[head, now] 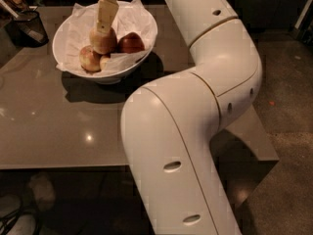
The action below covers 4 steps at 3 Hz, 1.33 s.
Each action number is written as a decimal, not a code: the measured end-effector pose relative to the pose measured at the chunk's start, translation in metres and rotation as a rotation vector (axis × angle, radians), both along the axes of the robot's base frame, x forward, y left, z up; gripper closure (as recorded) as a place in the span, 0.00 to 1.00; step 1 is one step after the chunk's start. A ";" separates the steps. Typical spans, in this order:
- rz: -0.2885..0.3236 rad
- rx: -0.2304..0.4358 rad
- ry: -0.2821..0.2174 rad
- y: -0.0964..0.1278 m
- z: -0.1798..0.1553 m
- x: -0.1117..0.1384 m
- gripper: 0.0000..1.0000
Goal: Pick apple from white bowl
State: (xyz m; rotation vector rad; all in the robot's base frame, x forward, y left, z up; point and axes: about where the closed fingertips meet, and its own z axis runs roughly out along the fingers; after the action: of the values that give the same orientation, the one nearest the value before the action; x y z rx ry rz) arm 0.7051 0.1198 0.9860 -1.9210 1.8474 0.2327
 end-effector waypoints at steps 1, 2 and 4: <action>-0.008 -0.016 0.006 0.003 -0.004 0.001 0.34; -0.007 -0.023 0.018 0.006 -0.009 0.002 0.34; -0.015 -0.025 0.053 0.004 -0.022 0.002 0.31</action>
Offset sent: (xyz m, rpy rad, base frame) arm -0.0172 -0.0188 -0.0084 -0.1324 0.1426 0.0252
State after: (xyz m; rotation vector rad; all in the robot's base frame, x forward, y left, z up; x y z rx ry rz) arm 0.7075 0.1243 0.9643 -1.9346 1.9066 0.2594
